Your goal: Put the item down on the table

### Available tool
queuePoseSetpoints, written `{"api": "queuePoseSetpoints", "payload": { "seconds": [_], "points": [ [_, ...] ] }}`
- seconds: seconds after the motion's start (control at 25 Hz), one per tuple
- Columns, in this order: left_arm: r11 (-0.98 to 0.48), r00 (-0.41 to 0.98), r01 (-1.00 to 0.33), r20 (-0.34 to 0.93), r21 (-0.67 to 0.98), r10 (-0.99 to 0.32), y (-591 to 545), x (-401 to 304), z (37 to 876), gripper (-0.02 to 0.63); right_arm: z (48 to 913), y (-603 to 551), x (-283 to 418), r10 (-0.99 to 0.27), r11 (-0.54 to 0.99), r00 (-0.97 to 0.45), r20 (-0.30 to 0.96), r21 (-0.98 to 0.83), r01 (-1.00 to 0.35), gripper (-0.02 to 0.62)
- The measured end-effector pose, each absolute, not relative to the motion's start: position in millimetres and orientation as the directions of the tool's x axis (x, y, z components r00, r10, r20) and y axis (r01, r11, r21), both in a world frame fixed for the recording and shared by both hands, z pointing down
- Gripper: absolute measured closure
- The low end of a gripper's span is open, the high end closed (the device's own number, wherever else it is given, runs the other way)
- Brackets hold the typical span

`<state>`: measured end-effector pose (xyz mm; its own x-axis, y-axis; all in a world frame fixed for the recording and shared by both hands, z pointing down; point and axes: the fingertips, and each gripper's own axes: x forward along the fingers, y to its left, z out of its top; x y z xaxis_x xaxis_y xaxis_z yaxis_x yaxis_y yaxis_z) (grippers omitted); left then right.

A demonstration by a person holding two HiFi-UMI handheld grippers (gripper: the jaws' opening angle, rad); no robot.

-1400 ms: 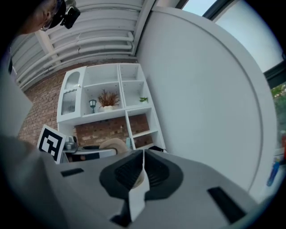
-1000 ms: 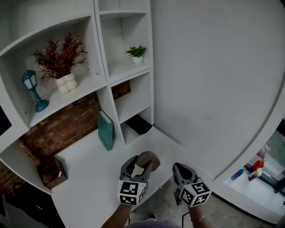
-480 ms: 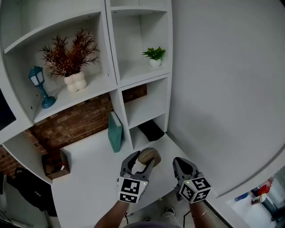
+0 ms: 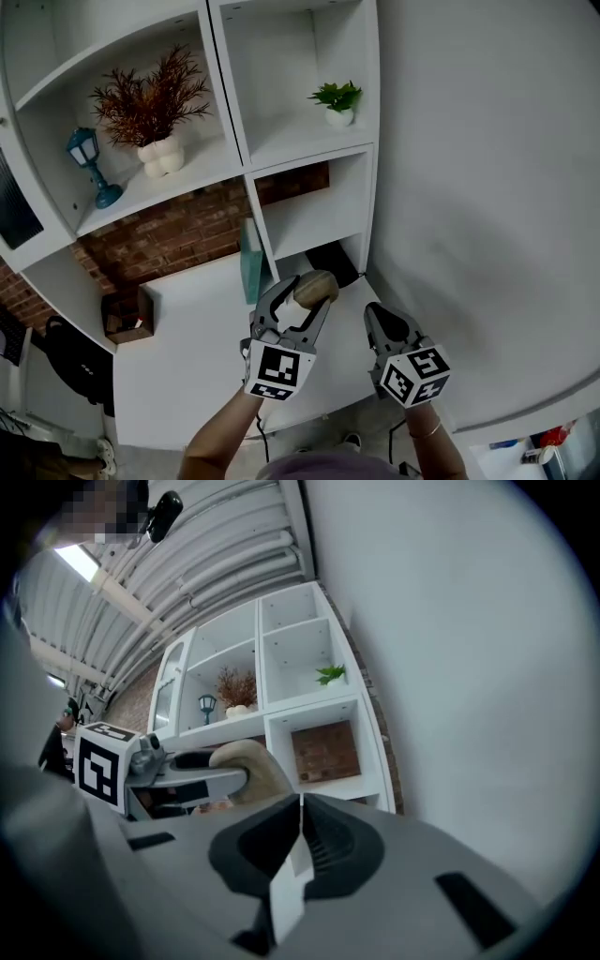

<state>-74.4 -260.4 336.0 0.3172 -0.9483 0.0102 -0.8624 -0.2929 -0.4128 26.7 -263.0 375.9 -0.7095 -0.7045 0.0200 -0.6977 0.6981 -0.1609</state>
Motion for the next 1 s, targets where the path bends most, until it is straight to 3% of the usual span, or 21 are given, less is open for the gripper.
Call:
{"api": "queuePoseSetpoints", "payload": {
  "seconds": [0.6, 1.0],
  "points": [
    [-0.134, 0.209, -0.686, -0.018, -0.715, -0.978, -304, -45, 304, 0.365, 369, -295, 39, -0.612, 0.779, -0.791, 0.000, -0.171, -0.603, 0.595],
    [-0.102, 0.225, -0.503, -0.016, -0.858, -0.974, -336, -17, 302, 0.365, 365, -301, 51, -0.595, 0.790, -0.804, -0.010, -0.196, -0.582, 0.595]
  ]
}}
